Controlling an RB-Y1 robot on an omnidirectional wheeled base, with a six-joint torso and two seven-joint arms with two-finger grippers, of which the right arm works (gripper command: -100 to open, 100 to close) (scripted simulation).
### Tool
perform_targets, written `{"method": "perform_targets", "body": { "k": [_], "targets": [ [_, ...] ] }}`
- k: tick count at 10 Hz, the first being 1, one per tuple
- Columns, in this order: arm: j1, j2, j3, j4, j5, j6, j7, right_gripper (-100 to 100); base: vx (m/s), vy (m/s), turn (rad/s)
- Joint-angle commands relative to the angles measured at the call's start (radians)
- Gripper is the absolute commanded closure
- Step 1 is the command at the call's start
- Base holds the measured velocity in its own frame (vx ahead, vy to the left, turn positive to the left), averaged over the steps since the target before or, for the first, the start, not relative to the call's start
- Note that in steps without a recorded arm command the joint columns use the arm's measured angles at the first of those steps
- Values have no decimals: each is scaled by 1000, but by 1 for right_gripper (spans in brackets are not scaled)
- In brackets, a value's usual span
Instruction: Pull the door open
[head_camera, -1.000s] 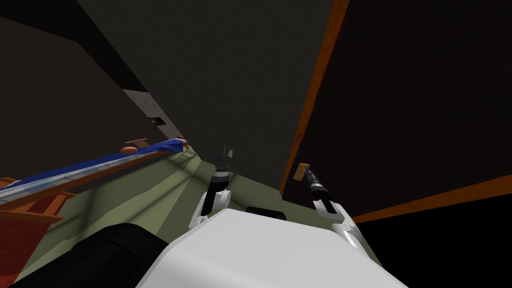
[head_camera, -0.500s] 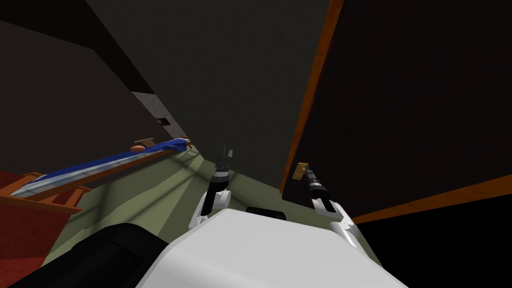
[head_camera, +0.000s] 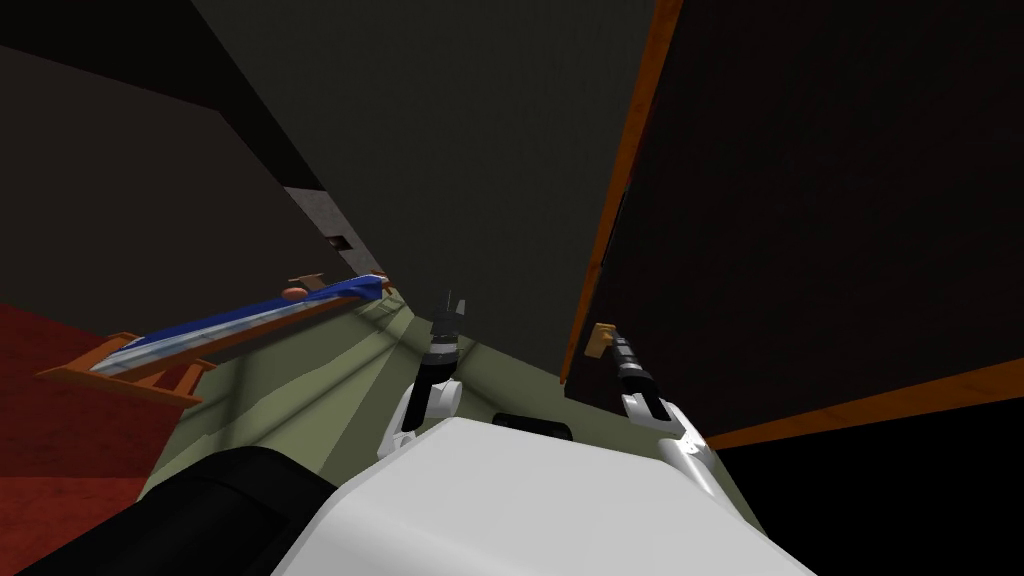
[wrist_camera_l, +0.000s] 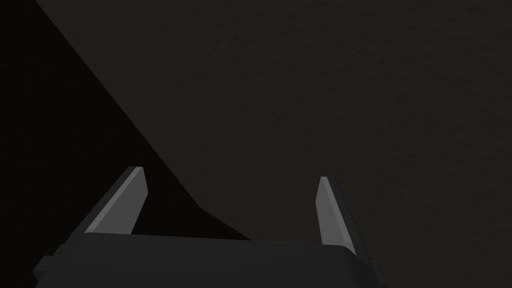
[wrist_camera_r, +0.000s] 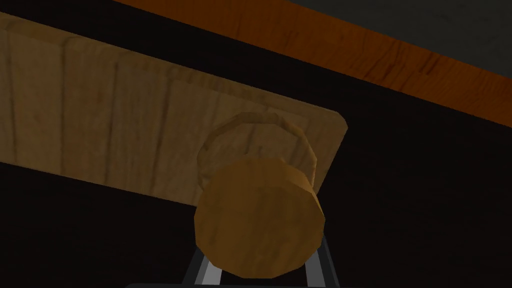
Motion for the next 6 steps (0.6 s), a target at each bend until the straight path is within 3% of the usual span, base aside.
{"method": "perform_targets", "body": {
  "k": [1, 2, 3, 4, 5, 6],
  "targets": [
    [-21, 8, 28, 20, -45, -10, -50, 100, -58, -25, 72],
    [-21, 8, 28, 20, -45, -10, -57, 100, -40, -26, 45],
    [-31, 3, 38, 32, -85, -11, -96, 100, -51, -28, 73],
    [-31, 3, 38, 32, -85, -11, -99, 100, -45, -19, 41],
    [-41, -3, 47, 44, -125, -12, -140, 100, -56, -29, 78],
    [-41, -3, 47, 44, -125, -12, -140, 100, -49, -27, 46]
  ]
}}
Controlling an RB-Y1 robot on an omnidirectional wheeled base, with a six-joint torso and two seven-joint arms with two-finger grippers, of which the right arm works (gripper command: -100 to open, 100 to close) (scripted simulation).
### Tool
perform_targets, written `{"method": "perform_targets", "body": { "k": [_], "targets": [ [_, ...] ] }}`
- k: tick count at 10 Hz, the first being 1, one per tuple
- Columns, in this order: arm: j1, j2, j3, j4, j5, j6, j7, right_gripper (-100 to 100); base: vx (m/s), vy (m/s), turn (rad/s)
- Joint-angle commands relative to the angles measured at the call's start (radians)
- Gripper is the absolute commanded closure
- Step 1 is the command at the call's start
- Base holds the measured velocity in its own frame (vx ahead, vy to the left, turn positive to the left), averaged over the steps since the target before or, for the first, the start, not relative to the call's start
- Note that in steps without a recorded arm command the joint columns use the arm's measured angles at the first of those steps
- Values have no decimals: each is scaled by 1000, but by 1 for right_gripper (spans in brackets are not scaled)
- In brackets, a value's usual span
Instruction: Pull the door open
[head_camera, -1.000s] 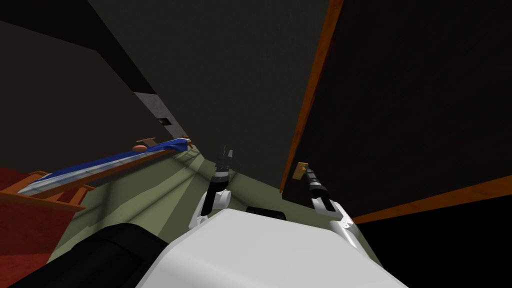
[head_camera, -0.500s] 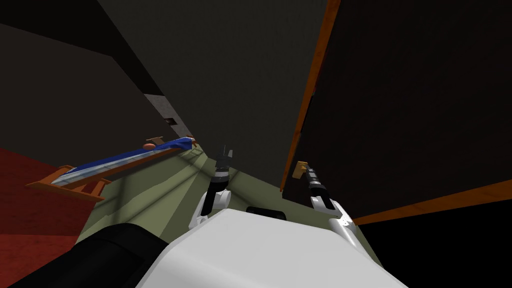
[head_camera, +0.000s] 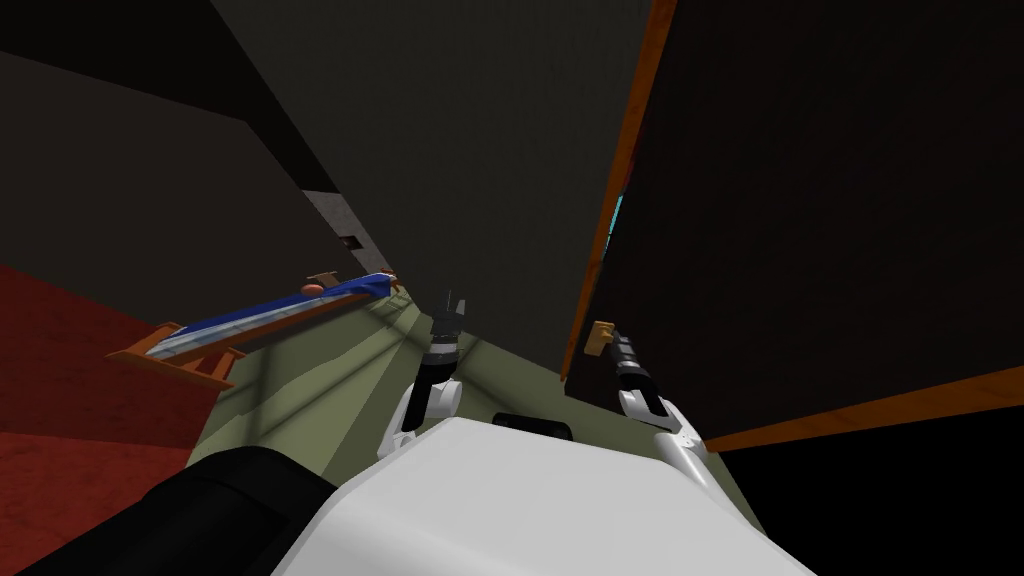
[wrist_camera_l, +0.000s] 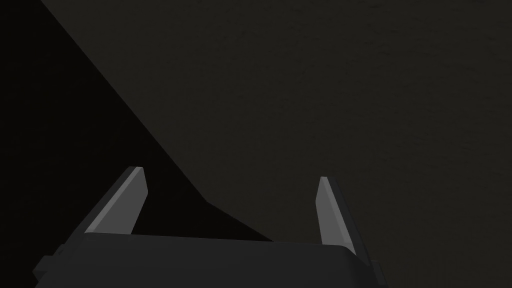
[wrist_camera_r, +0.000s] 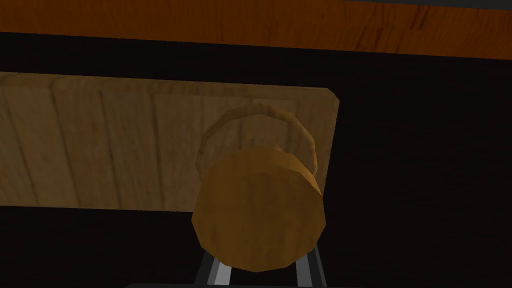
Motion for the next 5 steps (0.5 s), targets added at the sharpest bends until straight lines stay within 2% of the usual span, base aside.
{"method": "perform_targets", "body": {
  "k": [1, 2, 3, 4, 5],
  "targets": [
    [-17, 5, 32, 7, -44, -8, -50, 100, -51, -27, 78],
    [-17, 5, 32, 7, -44, -8, -54, 100, -41, -26, 70],
    [-27, -1, 41, 19, -84, -8, -94, 100, -55, -26, 57],
    [-27, -1, 41, 19, -84, -8, -95, 100, -49, -14, 25],
    [-37, -6, 51, 31, -124, -9, -133, 100, -52, -17, 73]
  ]
}}
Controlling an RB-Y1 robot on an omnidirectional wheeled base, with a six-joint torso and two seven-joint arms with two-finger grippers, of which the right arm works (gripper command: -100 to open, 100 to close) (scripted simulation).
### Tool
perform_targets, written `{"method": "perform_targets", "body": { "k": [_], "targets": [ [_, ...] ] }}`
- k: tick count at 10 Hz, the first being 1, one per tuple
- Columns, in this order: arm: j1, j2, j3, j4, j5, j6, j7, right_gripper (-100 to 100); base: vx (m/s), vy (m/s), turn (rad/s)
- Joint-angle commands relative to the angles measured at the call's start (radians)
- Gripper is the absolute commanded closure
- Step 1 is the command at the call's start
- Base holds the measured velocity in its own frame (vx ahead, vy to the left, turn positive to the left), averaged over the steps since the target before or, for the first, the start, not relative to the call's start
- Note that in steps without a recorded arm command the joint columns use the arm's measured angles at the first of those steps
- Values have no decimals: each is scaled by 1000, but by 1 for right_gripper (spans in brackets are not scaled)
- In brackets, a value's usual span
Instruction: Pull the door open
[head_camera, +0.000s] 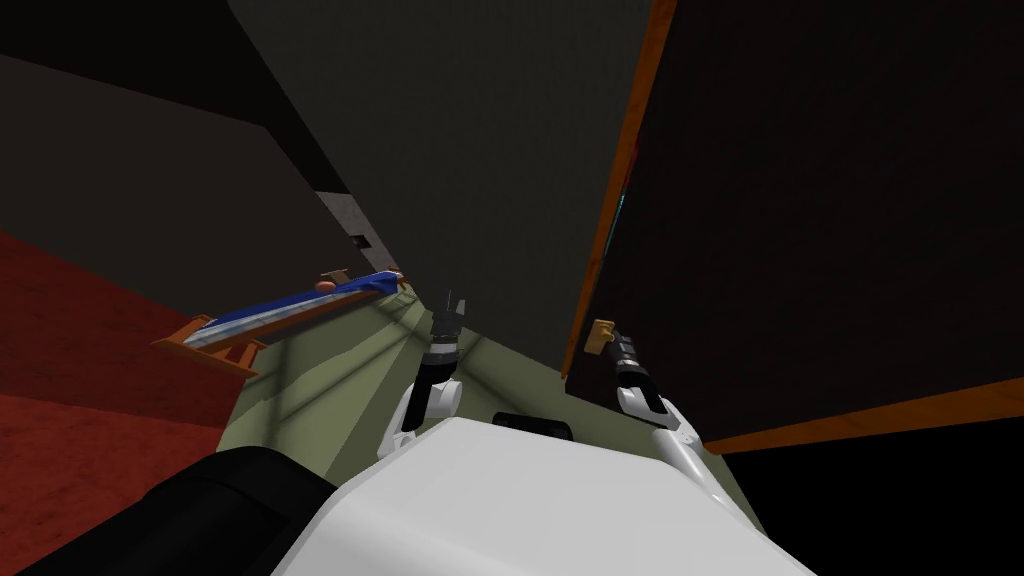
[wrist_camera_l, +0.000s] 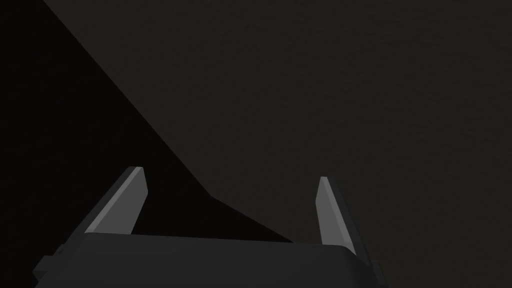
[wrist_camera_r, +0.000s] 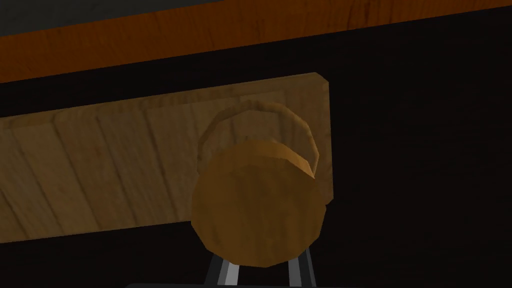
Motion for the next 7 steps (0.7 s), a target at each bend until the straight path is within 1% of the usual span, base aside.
{"method": "perform_targets", "body": {
  "k": [1, 2, 3, 4, 5, 6, 7],
  "targets": [
    [-15, 10, 26, -1, -17, -8, -30, 100, -46, -19, 54],
    [-25, 4, 35, 11, -57, -9, -71, 100, -51, -25, 80],
    [-35, -1, 45, 23, -91, -10, -98, 100, -77, -47, 108],
    [-35, -1, 45, 23, -97, -10, -112, 100, -71, -38, 59],
    [-45, -6, 54, 35, -137, -10, -147, 100, -65, -18, 97],
    [-45, -6, 54, 35, -137, -10, -154, 100, -39, -13, 38],
    [-54, -11, 63, 46, -176, -11, -192, 100, -55, -21, 78]
  ]
}}
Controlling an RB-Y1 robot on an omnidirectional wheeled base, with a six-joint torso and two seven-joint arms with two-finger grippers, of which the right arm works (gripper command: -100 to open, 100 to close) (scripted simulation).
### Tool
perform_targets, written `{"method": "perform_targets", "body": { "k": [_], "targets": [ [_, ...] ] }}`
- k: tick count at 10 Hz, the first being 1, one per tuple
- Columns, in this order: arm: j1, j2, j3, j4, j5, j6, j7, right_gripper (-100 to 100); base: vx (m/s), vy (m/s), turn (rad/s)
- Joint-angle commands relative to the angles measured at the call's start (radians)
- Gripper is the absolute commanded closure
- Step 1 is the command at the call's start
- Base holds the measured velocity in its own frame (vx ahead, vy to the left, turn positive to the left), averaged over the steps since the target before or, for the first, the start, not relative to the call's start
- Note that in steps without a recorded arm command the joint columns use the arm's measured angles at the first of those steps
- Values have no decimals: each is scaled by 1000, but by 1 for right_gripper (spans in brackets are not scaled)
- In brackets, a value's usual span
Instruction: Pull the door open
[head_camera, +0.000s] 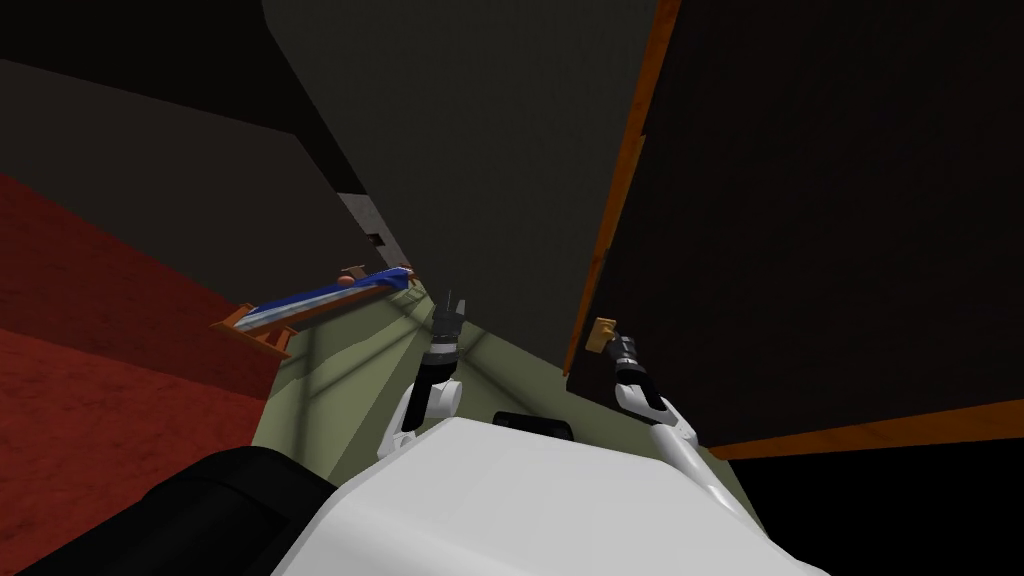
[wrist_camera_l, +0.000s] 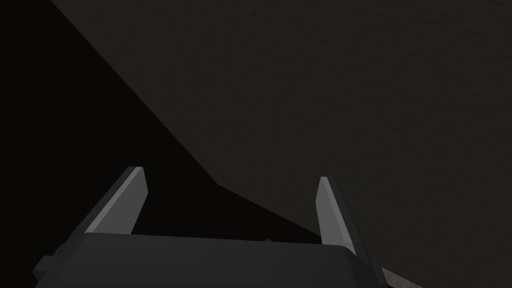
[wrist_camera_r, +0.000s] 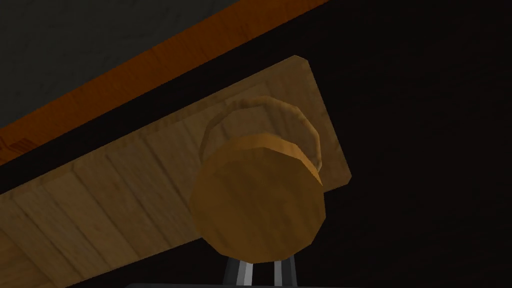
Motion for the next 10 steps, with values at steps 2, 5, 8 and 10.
{"method": "perform_targets", "body": {
  "k": [2, 5, 8, 10],
  "targets": [
    [-30, 10, 29, 1, -54, -5, -64, 100, -71, -29, 79],
    [-28, 12, 24, 17, -143, 10, -141, -100, -80, -32, 51],
    [-22, 44, 23, -9, -199, 20, -199, -100, -103, 17, 41],
    [-17, 71, 22, -31, -246, 29, -248, -100, -100, 11, 26]
  ]
}}
